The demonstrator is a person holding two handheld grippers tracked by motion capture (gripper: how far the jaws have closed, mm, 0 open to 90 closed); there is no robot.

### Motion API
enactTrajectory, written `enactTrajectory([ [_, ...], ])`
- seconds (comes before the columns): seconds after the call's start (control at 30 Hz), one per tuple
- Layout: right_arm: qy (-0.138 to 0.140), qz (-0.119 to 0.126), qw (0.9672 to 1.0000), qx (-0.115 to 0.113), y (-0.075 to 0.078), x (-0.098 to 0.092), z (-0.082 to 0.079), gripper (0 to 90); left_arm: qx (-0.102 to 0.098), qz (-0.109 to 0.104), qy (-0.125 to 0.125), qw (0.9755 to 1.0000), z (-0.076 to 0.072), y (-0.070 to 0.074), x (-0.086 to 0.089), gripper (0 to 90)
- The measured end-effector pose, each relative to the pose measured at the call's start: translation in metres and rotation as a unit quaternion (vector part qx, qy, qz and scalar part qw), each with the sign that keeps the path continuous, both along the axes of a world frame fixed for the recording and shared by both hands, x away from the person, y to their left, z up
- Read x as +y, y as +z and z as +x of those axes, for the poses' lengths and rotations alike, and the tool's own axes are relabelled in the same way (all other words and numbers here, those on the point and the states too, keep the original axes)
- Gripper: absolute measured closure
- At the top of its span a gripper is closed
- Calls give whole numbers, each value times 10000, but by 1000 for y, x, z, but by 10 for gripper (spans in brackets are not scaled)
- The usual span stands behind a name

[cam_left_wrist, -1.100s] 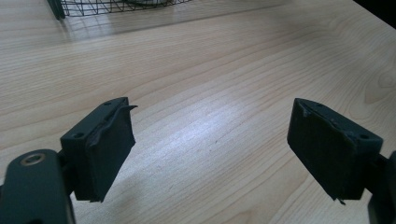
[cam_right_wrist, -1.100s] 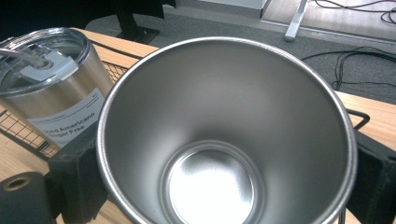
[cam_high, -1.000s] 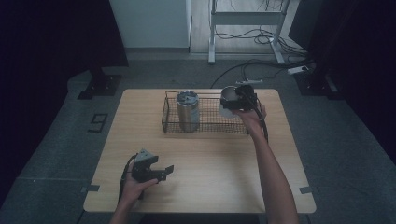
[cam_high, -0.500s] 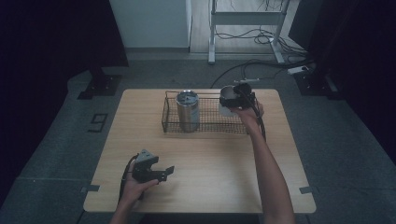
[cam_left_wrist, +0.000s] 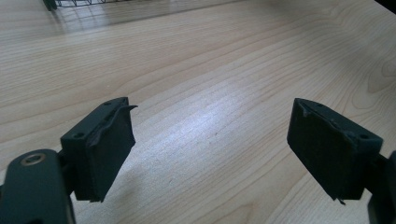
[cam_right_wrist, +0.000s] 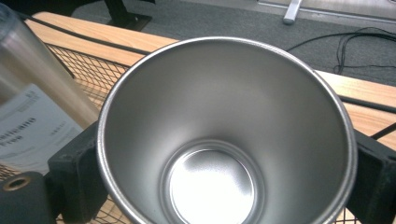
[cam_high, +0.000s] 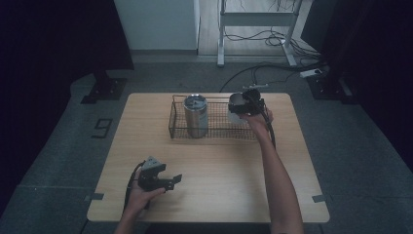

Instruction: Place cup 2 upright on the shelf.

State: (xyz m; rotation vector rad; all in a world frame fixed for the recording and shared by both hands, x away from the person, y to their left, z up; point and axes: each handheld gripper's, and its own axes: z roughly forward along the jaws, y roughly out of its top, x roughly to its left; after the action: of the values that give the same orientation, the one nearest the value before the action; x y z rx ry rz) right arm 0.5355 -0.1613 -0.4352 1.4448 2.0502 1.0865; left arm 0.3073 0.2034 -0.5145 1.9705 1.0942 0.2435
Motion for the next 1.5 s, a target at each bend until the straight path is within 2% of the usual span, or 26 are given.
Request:
enactTrajectory([
  [0.3, -1, -104, 9998, 179, -14, 0, 5, 69, 35, 30, -30, 10000, 0, -1, 0, 149],
  [1.5, -22, -542, 9977, 412, -41, 9, 12, 68, 79, 69, -104, 9999, 0, -4, -4, 149],
])
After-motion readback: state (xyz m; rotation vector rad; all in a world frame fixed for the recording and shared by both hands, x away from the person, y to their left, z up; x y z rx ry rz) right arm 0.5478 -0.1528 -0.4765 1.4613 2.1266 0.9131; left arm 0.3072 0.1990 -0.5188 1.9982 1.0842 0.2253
